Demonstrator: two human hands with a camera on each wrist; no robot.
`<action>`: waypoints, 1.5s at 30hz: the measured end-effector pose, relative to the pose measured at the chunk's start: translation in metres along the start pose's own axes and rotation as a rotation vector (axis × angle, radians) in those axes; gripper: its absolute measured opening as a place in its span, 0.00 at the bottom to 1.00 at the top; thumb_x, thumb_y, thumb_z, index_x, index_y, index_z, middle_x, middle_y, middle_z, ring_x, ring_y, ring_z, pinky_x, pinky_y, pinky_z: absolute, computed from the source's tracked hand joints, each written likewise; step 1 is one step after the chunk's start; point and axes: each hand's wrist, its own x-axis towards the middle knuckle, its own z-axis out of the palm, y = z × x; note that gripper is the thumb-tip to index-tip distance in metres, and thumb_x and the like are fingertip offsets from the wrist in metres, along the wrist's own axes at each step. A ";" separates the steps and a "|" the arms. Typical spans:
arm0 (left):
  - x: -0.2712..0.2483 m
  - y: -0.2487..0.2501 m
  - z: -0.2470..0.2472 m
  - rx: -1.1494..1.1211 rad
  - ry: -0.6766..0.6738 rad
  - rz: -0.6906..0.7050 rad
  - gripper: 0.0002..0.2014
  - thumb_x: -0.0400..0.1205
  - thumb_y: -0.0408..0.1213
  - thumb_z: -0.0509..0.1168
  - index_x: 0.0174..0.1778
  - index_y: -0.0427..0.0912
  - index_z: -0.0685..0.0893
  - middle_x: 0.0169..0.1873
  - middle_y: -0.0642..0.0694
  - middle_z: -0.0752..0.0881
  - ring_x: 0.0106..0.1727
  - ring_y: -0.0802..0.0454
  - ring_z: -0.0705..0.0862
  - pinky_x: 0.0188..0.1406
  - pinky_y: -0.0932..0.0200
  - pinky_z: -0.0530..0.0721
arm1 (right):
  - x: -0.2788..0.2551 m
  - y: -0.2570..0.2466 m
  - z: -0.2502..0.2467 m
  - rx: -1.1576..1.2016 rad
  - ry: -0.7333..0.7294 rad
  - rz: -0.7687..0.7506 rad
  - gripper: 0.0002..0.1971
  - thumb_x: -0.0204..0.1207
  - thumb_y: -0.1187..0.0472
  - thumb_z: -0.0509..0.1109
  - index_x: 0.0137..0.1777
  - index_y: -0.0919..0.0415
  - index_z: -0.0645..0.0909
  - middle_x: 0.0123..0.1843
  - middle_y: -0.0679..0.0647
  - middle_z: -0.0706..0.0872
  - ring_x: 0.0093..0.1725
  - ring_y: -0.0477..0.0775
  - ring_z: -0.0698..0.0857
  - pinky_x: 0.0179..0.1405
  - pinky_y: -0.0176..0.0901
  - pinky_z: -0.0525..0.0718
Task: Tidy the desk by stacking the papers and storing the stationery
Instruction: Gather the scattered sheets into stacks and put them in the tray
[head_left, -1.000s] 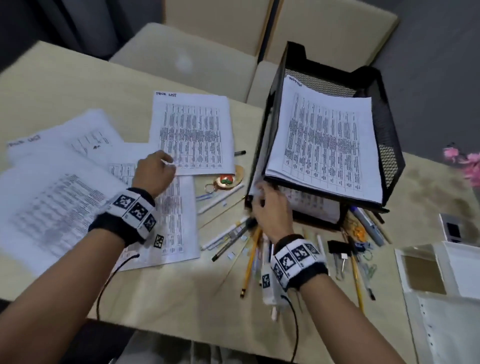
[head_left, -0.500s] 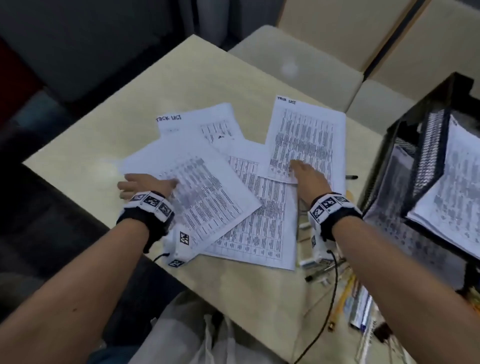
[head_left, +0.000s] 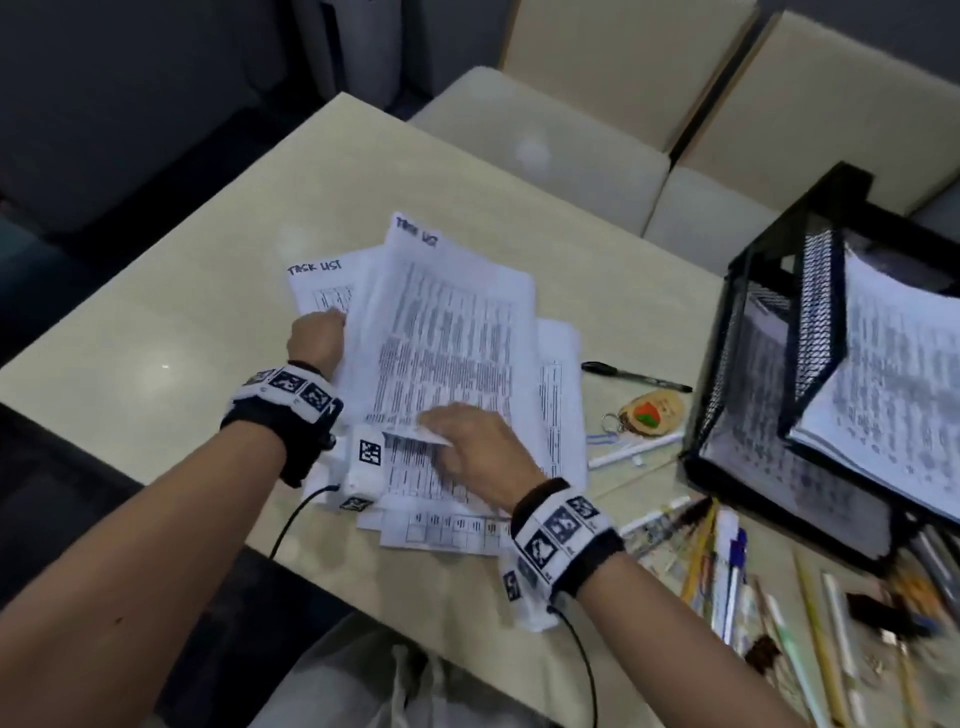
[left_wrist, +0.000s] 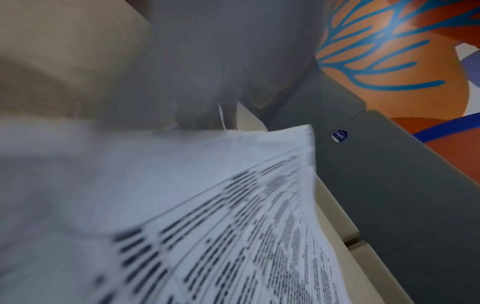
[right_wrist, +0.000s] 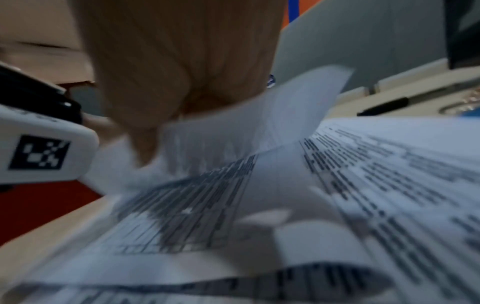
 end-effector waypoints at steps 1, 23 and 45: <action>0.002 0.000 -0.001 -0.012 -0.007 -0.065 0.29 0.85 0.51 0.53 0.69 0.27 0.76 0.71 0.28 0.75 0.71 0.33 0.74 0.72 0.46 0.72 | 0.000 -0.002 0.004 0.017 -0.090 0.013 0.22 0.79 0.56 0.66 0.72 0.59 0.73 0.74 0.58 0.76 0.73 0.58 0.74 0.77 0.56 0.68; -0.081 0.044 -0.027 0.046 -0.429 0.455 0.09 0.81 0.35 0.65 0.38 0.39 0.74 0.30 0.43 0.77 0.27 0.49 0.76 0.23 0.60 0.80 | 0.007 0.044 -0.044 1.023 0.668 0.629 0.21 0.74 0.70 0.65 0.67 0.66 0.68 0.58 0.55 0.79 0.58 0.58 0.79 0.56 0.48 0.81; -0.105 0.057 -0.029 -0.345 -0.514 0.673 0.22 0.68 0.34 0.76 0.58 0.44 0.83 0.56 0.43 0.87 0.61 0.45 0.84 0.65 0.44 0.81 | -0.025 -0.008 -0.080 0.947 0.984 0.410 0.20 0.73 0.79 0.57 0.64 0.67 0.72 0.60 0.66 0.83 0.60 0.62 0.82 0.64 0.61 0.81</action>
